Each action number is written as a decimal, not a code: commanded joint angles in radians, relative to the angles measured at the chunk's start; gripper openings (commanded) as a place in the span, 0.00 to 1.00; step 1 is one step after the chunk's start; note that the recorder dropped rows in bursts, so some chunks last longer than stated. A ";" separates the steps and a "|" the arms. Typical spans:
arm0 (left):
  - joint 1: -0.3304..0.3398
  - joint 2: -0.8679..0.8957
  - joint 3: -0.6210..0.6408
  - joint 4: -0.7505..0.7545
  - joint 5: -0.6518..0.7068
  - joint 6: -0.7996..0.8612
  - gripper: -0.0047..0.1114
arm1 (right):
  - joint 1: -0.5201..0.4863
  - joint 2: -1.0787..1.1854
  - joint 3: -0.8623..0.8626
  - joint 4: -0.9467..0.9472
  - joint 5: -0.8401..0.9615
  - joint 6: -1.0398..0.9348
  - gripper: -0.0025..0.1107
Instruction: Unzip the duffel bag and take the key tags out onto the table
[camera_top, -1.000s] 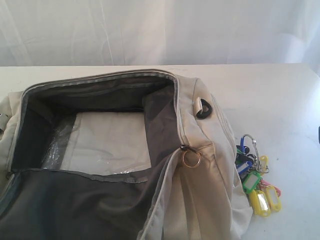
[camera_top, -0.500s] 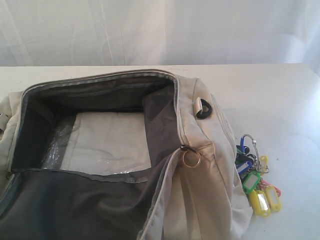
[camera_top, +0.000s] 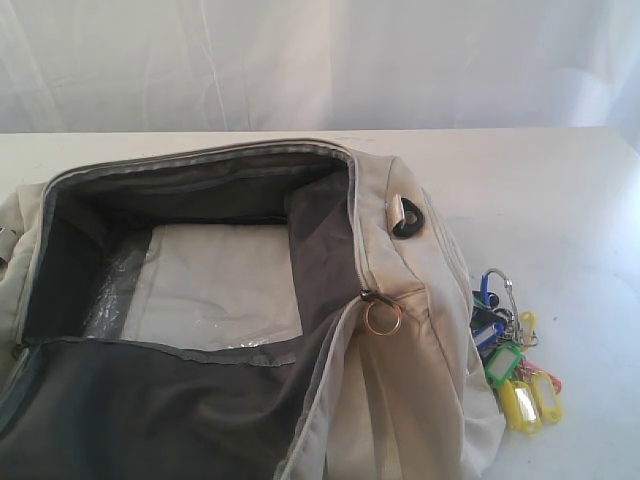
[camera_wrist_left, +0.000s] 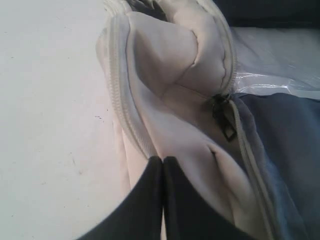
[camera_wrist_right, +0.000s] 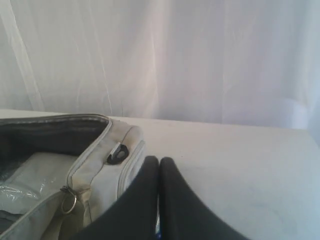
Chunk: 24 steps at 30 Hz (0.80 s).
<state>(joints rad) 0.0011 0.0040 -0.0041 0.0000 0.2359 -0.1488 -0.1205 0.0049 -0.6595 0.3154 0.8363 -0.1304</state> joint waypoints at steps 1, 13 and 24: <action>-0.004 -0.004 0.004 0.000 -0.004 -0.009 0.04 | -0.023 -0.005 0.063 0.004 -0.003 -0.004 0.02; -0.004 -0.004 0.004 0.006 -0.004 -0.009 0.04 | -0.042 -0.005 0.534 0.021 -0.866 -0.004 0.02; -0.004 -0.004 0.004 0.006 -0.004 -0.009 0.04 | -0.042 -0.005 0.660 0.040 -0.777 -0.004 0.02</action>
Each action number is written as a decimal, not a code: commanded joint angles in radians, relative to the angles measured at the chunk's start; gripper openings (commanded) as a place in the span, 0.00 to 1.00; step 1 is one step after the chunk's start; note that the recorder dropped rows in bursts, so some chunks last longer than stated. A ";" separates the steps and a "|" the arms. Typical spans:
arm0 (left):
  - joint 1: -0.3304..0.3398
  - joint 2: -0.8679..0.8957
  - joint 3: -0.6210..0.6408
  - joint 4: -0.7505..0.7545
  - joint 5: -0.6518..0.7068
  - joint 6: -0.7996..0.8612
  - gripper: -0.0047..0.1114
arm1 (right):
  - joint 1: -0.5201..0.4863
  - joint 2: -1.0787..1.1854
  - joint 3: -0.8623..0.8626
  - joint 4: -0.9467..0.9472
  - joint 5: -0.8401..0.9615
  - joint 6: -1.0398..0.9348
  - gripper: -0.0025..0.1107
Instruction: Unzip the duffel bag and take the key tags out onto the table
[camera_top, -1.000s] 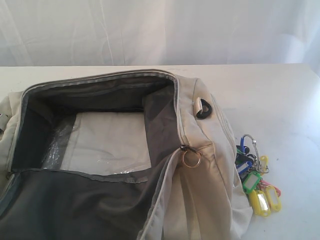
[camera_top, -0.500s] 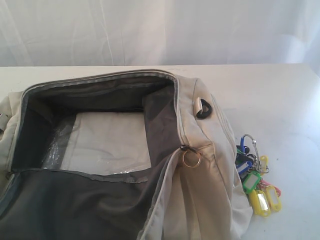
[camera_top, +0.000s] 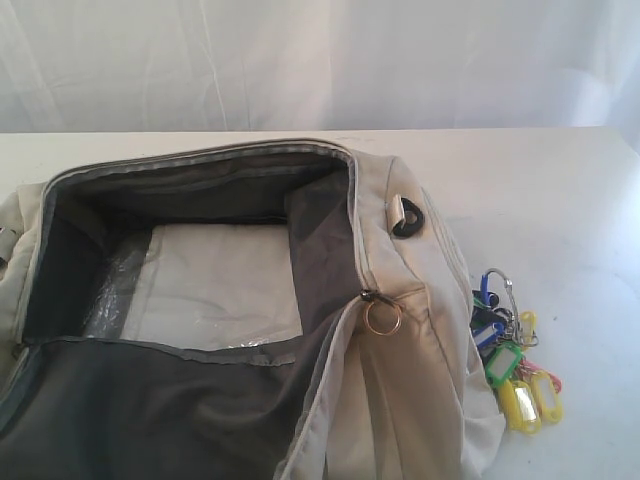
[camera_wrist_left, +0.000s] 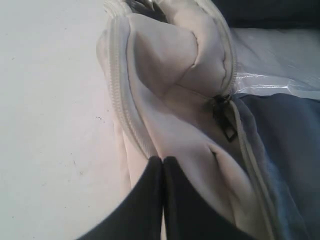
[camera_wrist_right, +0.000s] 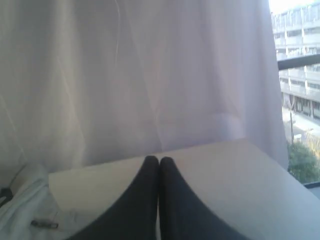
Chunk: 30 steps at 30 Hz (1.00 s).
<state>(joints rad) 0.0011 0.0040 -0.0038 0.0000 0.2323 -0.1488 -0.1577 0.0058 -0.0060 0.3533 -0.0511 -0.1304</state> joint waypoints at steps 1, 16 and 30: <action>-0.004 -0.004 0.004 0.006 0.000 -0.009 0.04 | -0.005 -0.006 0.006 0.002 0.130 -0.004 0.02; -0.004 -0.004 0.004 0.006 0.000 -0.009 0.04 | -0.003 -0.006 0.006 -0.209 0.164 -0.004 0.02; 0.074 -0.004 0.004 0.010 0.000 -0.009 0.04 | -0.003 -0.006 0.006 -0.433 0.194 -0.004 0.02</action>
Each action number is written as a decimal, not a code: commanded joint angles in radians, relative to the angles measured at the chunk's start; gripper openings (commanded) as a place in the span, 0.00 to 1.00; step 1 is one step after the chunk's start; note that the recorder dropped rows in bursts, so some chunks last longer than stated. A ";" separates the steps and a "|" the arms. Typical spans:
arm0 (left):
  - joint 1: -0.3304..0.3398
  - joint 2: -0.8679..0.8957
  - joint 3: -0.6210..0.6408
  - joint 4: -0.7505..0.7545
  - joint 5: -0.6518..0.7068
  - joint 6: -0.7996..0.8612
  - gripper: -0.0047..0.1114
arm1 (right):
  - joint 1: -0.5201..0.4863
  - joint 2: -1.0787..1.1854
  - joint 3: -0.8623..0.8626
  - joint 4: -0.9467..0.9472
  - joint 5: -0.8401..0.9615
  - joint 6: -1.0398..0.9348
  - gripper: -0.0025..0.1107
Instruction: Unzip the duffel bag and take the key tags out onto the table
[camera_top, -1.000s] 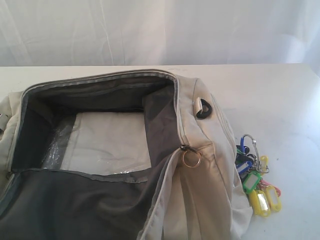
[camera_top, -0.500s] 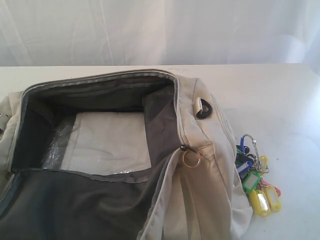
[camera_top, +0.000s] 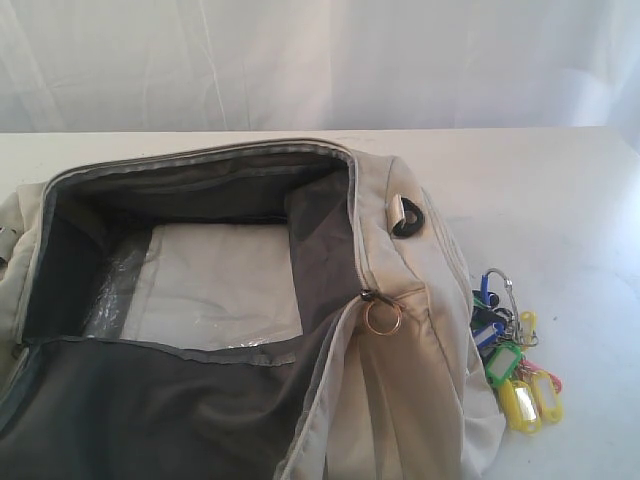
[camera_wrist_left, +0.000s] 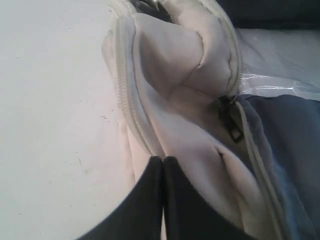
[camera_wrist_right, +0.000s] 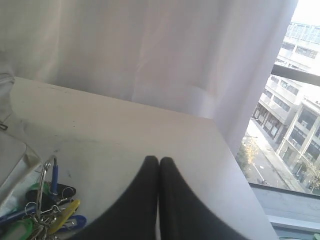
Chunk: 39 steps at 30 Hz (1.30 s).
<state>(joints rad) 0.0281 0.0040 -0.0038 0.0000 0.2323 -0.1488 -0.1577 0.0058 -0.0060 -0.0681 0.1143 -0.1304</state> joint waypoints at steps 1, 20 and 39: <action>0.054 -0.004 0.004 0.011 0.000 -0.009 0.04 | -0.003 -0.006 0.006 -0.012 0.043 -0.004 0.02; 0.066 -0.004 0.004 0.011 0.000 -0.009 0.04 | -0.003 -0.006 0.006 0.243 0.242 0.001 0.02; 0.066 -0.004 0.004 0.011 0.000 -0.009 0.04 | -0.003 -0.006 0.006 0.122 0.234 0.001 0.02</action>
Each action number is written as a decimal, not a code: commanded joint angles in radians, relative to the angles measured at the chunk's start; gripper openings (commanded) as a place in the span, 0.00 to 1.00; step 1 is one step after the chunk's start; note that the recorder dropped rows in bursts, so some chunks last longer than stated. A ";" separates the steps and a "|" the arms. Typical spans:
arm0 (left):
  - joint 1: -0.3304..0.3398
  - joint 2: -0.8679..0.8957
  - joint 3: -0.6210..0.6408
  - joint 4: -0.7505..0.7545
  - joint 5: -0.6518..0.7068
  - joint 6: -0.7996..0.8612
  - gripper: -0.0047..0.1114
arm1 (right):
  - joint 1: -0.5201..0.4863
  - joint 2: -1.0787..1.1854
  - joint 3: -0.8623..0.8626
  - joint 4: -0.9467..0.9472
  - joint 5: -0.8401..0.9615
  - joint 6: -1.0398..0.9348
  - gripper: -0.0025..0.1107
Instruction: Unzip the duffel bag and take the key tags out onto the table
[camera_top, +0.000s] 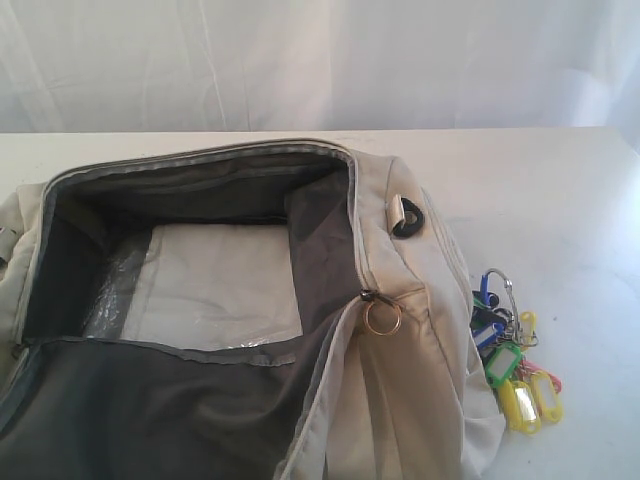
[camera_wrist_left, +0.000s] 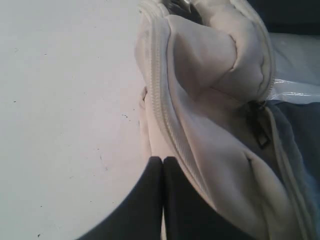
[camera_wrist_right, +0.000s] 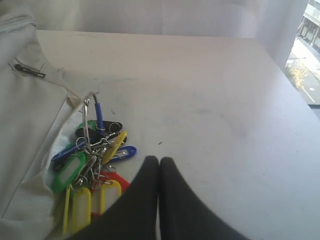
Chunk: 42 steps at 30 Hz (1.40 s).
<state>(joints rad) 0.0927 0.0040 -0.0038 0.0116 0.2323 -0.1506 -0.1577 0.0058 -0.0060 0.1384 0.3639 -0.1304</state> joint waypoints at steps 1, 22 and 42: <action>0.001 -0.004 0.004 -0.001 0.000 -0.008 0.04 | -0.003 -0.006 0.006 -0.104 -0.018 0.001 0.02; 0.001 -0.004 0.004 -0.001 0.000 -0.008 0.04 | -0.003 -0.006 0.006 -0.138 -0.021 0.005 0.02; 0.001 -0.004 0.004 -0.001 0.000 -0.008 0.04 | -0.003 -0.006 0.006 -0.133 -0.021 0.155 0.02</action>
<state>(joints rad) 0.0927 0.0040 -0.0038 0.0116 0.2323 -0.1506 -0.1577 0.0058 -0.0060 0.0000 0.3582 0.0186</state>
